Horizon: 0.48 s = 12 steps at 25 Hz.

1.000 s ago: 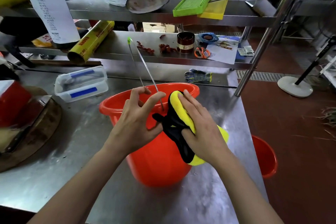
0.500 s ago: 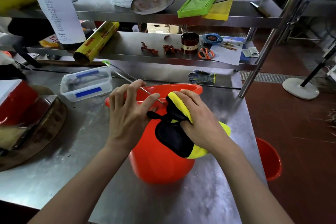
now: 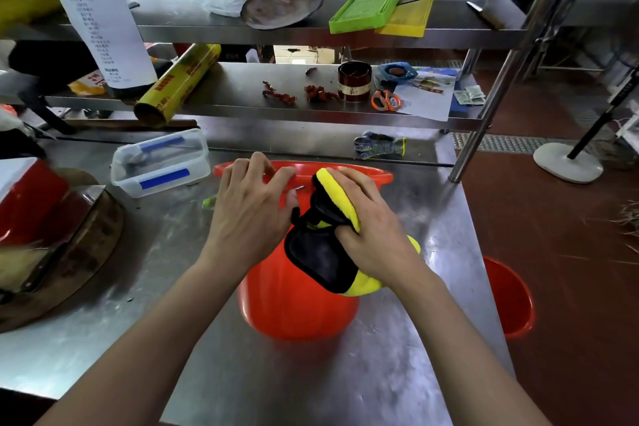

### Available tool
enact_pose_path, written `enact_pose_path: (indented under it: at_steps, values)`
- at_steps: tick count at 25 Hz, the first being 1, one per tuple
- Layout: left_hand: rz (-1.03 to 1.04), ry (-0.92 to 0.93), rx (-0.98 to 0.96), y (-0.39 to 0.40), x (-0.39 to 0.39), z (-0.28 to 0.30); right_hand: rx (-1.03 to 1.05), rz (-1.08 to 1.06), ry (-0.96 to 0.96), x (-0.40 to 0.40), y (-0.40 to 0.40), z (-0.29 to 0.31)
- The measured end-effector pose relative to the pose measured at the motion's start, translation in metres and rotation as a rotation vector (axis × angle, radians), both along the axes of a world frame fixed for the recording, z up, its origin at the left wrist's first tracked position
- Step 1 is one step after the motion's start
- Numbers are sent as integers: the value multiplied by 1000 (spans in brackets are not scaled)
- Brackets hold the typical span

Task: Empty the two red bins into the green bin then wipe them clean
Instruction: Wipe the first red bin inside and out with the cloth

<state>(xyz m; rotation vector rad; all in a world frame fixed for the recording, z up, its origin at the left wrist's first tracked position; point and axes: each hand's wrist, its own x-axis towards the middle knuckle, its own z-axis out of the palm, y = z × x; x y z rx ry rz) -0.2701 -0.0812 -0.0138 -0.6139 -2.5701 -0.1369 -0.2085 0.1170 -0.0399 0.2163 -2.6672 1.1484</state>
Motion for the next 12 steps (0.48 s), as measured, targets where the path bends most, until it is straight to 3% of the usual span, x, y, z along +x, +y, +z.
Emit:
enact_pose_path:
  at_steps: [7, 12]
  values:
    - [-78, -101, -10, 14, -1, -11, -33, -1, 63, 0, -7, -10]
    - [-53, -167, 68, -3, -10, -12, -340, -380, 160, 22, -8, -57]
